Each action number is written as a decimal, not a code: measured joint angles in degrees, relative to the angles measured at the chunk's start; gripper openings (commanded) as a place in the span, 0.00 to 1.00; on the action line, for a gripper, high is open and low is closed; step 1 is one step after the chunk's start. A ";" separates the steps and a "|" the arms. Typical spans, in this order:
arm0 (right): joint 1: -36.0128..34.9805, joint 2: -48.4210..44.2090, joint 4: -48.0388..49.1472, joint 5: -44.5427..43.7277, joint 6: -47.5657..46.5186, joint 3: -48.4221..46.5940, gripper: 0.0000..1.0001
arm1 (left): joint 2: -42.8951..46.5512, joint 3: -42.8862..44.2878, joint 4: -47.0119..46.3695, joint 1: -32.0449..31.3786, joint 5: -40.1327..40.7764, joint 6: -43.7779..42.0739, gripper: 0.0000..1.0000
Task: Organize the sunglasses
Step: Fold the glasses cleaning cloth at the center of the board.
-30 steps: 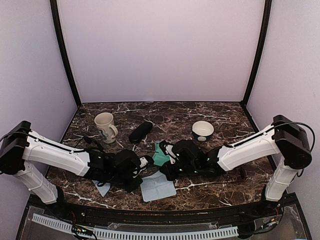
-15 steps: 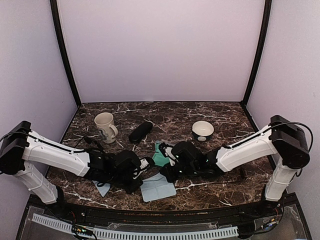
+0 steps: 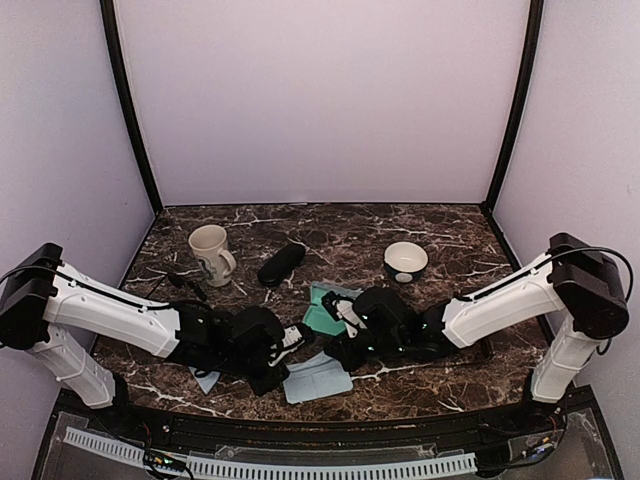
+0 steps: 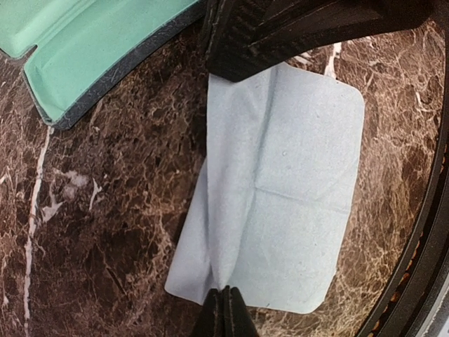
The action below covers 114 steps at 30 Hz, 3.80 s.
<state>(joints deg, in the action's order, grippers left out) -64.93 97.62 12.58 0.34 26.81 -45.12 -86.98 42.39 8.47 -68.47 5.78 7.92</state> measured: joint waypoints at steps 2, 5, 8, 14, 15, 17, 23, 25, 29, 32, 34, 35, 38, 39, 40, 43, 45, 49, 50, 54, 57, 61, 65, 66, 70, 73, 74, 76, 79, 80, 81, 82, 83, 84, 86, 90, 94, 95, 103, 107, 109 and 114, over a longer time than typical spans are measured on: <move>0.00 -0.70 0.44 0.31 0.02 0.74 0.07 | 0.00 0.00 0.02 -0.20 -0.02 -0.02 0.00; 0.00 -1.60 0.83 0.57 0.11 1.92 0.07 | -0.02 0.00 0.02 -0.35 -0.04 0.00 0.00; 0.00 -1.73 0.98 1.07 0.28 2.49 0.07 | -0.09 0.00 0.02 -0.57 -0.20 0.00 0.00; -0.24 -1.73 1.18 1.36 0.90 3.04 0.08 | -0.33 0.07 0.24 -1.22 -0.44 0.00 0.00; -0.35 -1.73 1.14 1.36 0.94 3.06 0.08 | -0.39 0.15 0.35 -1.33 -0.48 0.00 0.00; -0.48 -1.73 1.14 1.33 1.16 3.08 0.08 | -0.50 0.44 0.46 -1.55 -0.59 0.00 0.00; -1.20 -1.86 1.07 1.11 1.68 3.26 0.07 | -1.20 0.76 0.57 -2.23 -0.79 0.00 0.00; -1.49 -2.29 1.05 0.96 2.01 3.65 0.07 | -1.46 0.76 0.66 -2.49 -0.85 0.00 0.00; -1.99 -2.97 1.09 0.81 2.69 4.35 0.07 | -1.70 0.76 0.83 -2.84 -0.85 0.00 0.00; -2.56 -3.32 1.14 0.46 3.23 5.03 0.07 | -1.73 0.76 1.11 -2.99 -0.85 0.00 0.00; -2.95 -3.37 1.11 0.11 3.65 5.40 0.07 | -1.73 0.76 1.14 -3.06 -0.85 0.00 0.00; -3.06 -3.37 1.14 0.04 3.76 5.55 0.07 | -1.73 0.76 1.14 -3.13 -0.85 0.00 0.00; -3.45 -3.39 1.11 -0.22 4.20 6.29 0.07 | -1.95 0.76 1.20 -3.23 -0.85 0.00 0.00; -3.56 -3.45 1.14 -0.35 4.37 6.58 0.07 | -2.05 0.76 1.25 -3.34 -0.85 0.00 0.00; -3.63 -3.48 1.09 -0.39 4.46 6.78 0.07 | -2.14 0.76 1.25 -3.45 -0.85 0.00 0.00; -3.72 -3.54 1.09 -0.50 4.85 6.93 0.07 | -2.49 0.76 1.27 -3.76 -0.90 0.00 0.00; -3.72 -3.72 1.14 -0.63 5.01 6.93 0.07 | -2.64 0.81 1.33 -3.85 -0.92 0.00 0.00; -3.72 -4.15 1.11 -1.11 5.05 6.95 0.07 | -2.75 1.16 1.46 -4.04 -0.90 0.00 0.00; -3.72 -4.28 1.11 -1.27 5.05 6.95 0.07 | -2.80 1.31 1.49 -4.07 -0.92 0.00 0.00; -3.74 -4.52 1.11 -1.57 5.05 6.97 0.07 | -3.04 1.75 1.44 -4.13 -1.31 0.00 0.00; -3.87 -4.55 1.05 -1.66 5.07 7.19 0.07 | -3.19 1.75 1.49 -4.20 -1.86 0.00 0.00; -4.48 -4.55 0.92 -1.73 5.16 7.43 0.07 | -3.34 1.77 1.49 -4.33 -2.19 0.00 0.00; -5.05 -4.55 0.72 -1.92 5.22 7.54 0.07 | -3.39 2.01 1.57 -4.46 -2.54 -0.04 0.00; -5.18 -4.55 0.66 -1.97 5.22 7.58 0.07 | -3.48 2.23 1.60 -4.46 -2.69 -0.04 0.00; -5.53 -4.52 0.63 -2.36 5.27 7.65 0.07 | -3.82 2.69 1.57 -4.50 -3.30 -0.04 0.00; -5.60 -4.52 0.63 -2.67 5.29 7.65 0.07 | -3.98 2.69 1.73 -4.57 -3.41 -0.04 0.00; -5.60 -4.52 0.63 -2.73 5.31 7.65 0.06 | -4.02 2.69 1.73 -4.57 -3.43 -0.04 0.00; -5.62 -4.52 0.61 -2.84 5.33 7.65 0.06 | -4.15 2.69 1.75 -4.57 -3.43 -0.04 0.00; -5.64 -4.55 0.46 -2.97 5.40 7.65 0.06 | -4.22 2.69 1.92 -4.57 -3.41 -0.04 0.00; -5.64 -4.55 0.37 -2.97 5.42 7.65 0.05 | -4.22 2.69 1.95 -4.57 -3.41 -0.02 0.00; -5.64 -4.66 0.17 -2.99 5.42 7.67 0.05 | -4.22 2.69 1.95 -4.57 -3.41 -0.02 0.00; -5.64 -5.01 -0.07 -3.02 5.42 7.76 0.04 | -4.22 2.69 1.97 -4.57 -3.41 -0.04 0.00; -5.64 -5.46 -0.24 -2.99 5.44 7.87 0.03 | -4.22 2.69 1.97 -4.57 -3.41 -0.02 0.00; -5.64 -6.19 -0.46 -2.99 5.44 7.91 0.03 | -4.22 2.69 1.99 -4.57 -3.43 -0.02 0.00; -5.64 -7.28 -0.52 -2.95 5.44 7.91 0.02 | -4.22 2.69 1.99 -4.57 -3.43 -0.02 0.00; -5.70 -8.13 -0.55 -2.89 5.44 7.91 0.02 | -4.22 2.69 2.01 -4.57 -3.72 -0.02 0.00; -6.05 -8.13 -0.68 -2.82 5.46 7.93 0.02 | -4.22 2.69 2.01 -4.57 -4.28 -0.04 0.00; -6.10 -8.13 -0.68 -2.82 5.46 7.93 0.02 | -4.22 2.69 2.01 -4.57 -4.46 -0.02 0.00; -6.27 -8.13 -0.79 -2.80 6.32 8.11 0.02 | -4.20 2.69 1.97 -4.57 -5.53 -0.04 0.00; -6.32 -8.13 -0.79 -2.80 6.64 8.31 0.02 | -4.20 2.69 1.97 -4.57 -5.95 -0.04 0.00; -6.36 -8.07 -0.92 -2.80 6.73 8.41 0.02 | -4.20 2.69 1.95 -4.57 -6.01 -0.02 0.00; -6.67 -7.48 -1.09 -2.82 6.78 8.41 0.03 | -4.20 2.69 1.95 -4.57 -6.03 -0.02 0.01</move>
<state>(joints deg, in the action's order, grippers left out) -71.59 90.15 11.49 -2.48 33.58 -36.71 -91.18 45.08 10.41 -73.03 -0.25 7.90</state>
